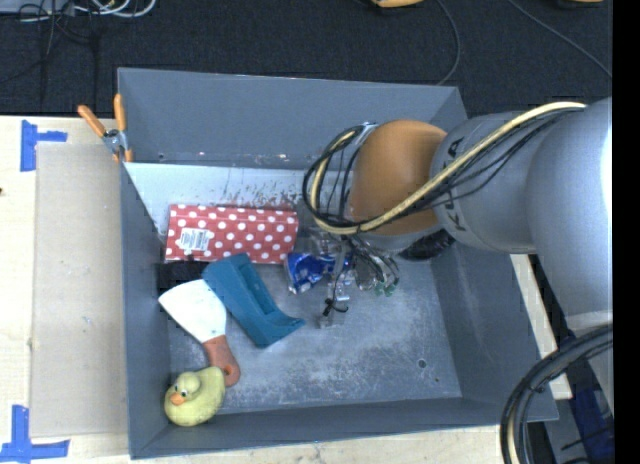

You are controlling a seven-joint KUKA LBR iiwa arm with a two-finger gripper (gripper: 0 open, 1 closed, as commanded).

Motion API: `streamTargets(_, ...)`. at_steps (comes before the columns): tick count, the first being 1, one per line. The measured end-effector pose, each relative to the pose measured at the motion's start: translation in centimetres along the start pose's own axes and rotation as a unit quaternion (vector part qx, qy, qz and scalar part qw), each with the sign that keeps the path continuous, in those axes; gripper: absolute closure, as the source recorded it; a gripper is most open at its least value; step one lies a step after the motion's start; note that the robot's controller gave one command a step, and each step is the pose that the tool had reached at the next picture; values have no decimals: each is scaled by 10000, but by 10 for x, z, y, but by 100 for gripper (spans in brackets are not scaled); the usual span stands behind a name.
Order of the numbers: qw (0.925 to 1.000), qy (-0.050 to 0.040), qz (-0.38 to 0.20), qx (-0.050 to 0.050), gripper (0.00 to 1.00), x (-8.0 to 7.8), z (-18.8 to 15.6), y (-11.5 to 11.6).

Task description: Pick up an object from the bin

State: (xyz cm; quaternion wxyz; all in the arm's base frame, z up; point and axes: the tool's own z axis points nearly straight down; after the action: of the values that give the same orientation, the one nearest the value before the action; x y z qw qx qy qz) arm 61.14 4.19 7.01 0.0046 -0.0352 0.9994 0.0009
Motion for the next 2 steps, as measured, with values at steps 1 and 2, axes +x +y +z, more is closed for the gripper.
streamTargets(1, 9997, 39, 240, 4, 0, 13, -2, 8)
streamTargets(2, 10000, -2, 63, -2, 0, 3, -1, 3)
